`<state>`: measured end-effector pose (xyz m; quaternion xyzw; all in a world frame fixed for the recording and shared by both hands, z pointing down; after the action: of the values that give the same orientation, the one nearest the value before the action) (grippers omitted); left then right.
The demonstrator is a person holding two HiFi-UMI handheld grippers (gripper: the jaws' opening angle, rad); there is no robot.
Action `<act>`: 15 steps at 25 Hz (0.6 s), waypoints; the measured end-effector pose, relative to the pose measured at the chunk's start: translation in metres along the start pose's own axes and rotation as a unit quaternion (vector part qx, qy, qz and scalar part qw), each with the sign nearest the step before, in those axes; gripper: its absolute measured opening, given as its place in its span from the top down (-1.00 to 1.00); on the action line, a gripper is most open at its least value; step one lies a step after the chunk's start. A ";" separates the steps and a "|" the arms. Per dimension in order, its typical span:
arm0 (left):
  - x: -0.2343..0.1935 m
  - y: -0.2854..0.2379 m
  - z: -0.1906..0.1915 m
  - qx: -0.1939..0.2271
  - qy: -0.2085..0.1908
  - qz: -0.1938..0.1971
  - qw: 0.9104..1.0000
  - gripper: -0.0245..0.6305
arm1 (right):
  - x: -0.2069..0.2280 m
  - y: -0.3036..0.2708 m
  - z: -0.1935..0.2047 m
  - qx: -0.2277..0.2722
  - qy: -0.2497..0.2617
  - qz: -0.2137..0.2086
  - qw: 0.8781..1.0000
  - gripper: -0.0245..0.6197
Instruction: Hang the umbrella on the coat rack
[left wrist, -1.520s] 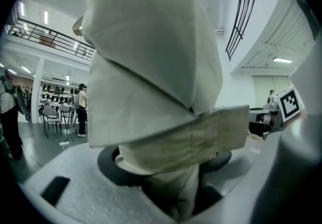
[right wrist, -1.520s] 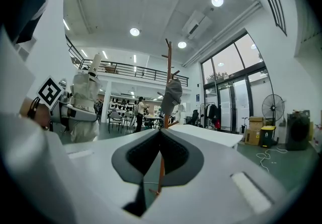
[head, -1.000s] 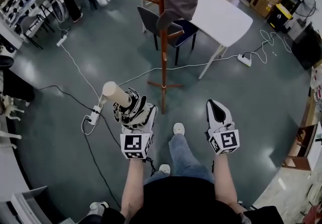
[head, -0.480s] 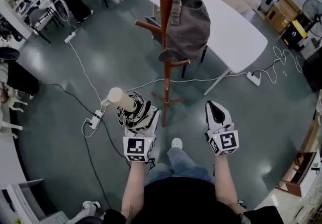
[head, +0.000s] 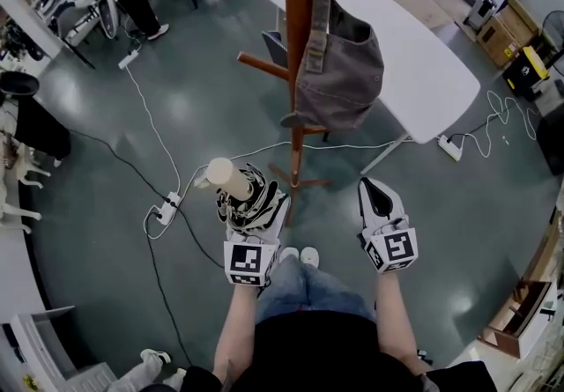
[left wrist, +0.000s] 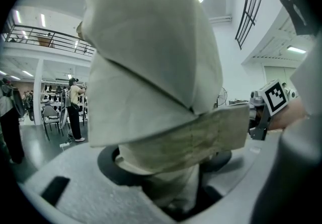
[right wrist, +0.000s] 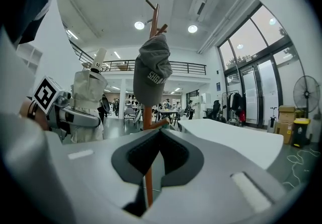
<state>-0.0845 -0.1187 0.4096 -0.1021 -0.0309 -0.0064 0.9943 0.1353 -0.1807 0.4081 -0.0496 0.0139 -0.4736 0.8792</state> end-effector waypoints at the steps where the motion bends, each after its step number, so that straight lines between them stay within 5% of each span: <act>1: 0.000 -0.002 0.001 -0.002 -0.001 0.002 1.000 0.03 | 0.001 -0.002 0.001 -0.001 -0.002 -0.001 1.000 0.89; 15: 0.018 -0.020 0.079 -0.043 -0.004 0.049 0.998 0.03 | -0.008 -0.023 0.057 -0.024 -0.014 -0.014 1.000 0.89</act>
<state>-0.0713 -0.1227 0.4926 -0.1466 -0.0297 0.0412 0.9879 0.1164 -0.1825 0.4666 -0.0771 0.0125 -0.4849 0.8711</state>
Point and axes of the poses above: the fingertips, and each gripper's own axes: y backward along the fingers, x to its right, z out of its underside, the point moved 4 cm from there along y, backward along the fingers, and after that the axes turned 15 degrees about -z, right-handed, at the moved point
